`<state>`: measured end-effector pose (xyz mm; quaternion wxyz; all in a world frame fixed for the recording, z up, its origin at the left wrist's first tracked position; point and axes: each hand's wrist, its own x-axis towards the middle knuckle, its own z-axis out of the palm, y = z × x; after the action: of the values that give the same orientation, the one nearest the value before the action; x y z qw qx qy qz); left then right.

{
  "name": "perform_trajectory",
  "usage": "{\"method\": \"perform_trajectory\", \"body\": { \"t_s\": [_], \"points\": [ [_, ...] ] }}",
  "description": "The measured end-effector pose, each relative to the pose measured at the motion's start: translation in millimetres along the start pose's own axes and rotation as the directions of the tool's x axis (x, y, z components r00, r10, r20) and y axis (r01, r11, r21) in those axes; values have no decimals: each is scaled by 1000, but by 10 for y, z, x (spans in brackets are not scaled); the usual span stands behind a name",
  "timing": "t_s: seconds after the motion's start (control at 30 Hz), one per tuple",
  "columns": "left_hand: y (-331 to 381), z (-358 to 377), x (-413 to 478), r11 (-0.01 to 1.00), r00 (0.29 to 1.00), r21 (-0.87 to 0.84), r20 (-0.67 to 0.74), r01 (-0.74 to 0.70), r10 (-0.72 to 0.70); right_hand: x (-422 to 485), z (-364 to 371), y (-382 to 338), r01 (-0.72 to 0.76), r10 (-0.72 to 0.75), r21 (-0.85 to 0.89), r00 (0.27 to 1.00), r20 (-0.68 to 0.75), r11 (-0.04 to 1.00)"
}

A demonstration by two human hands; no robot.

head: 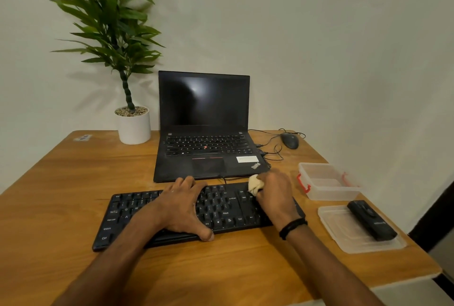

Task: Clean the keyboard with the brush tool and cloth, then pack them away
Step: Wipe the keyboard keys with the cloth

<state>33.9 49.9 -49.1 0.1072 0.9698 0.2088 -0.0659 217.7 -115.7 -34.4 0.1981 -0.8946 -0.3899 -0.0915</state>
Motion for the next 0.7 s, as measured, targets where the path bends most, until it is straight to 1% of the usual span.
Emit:
{"method": "perform_trajectory", "body": {
  "t_s": [0.07, 0.2, 0.27, 0.33, 0.37, 0.4, 0.43, 0.5, 0.53, 0.57, 0.6, 0.7],
  "points": [
    [15, -3, 14, 1000, 1000, 21, 5, 10, -10, -59, 39, 30, -39, 37, -45, 998, -44, 998],
    [156, -2, 76, 999, 1000, 40, 4, 11, -11, -123, 69, 1, 23, -26, 74, 999, 36, 997],
    [283, -12, 150, 999, 1000, 51, -2, -15, 15, -153, 63, -53, 135, -150, 153, 984, 95, 979],
    [362, -64, 216, 996, 999, 78, 9, -33, 32, -185, 57, -74, 279, -322, 236, 932, 169, 931],
    [374, -93, 241, 995, 999, 92, 24, -38, 36, -180, 54, -47, 324, -377, 256, 906, 195, 911],
    [373, -112, 257, 994, 998, 101, 42, -39, 35, -169, 47, -2, 340, -396, 262, 894, 209, 903],
    [368, -124, 272, 993, 997, 107, 63, -41, 34, -154, 39, 39, 327, -378, 244, 902, 208, 913],
    [369, -147, 296, 993, 992, 115, 121, -37, 23, -125, 48, 79, 266, -289, 162, 947, 140, 950],
    [381, -166, 313, 993, 988, 117, 155, -28, 9, -117, 58, 56, 238, -251, 123, 962, 104, 964],
    [394, -190, 331, 992, 983, 122, 184, -17, -6, -124, 66, 18, 232, -243, 118, 966, 91, 966],
    [409, -213, 357, 992, 978, 129, 207, -8, -19, -134, 65, -9, 255, -268, 134, 959, 92, 958],
    [454, -264, 385, 987, 966, 160, 252, 11, -51, -203, -24, 39, 329, -361, 188, 916, 176, 925]
  ]
}}
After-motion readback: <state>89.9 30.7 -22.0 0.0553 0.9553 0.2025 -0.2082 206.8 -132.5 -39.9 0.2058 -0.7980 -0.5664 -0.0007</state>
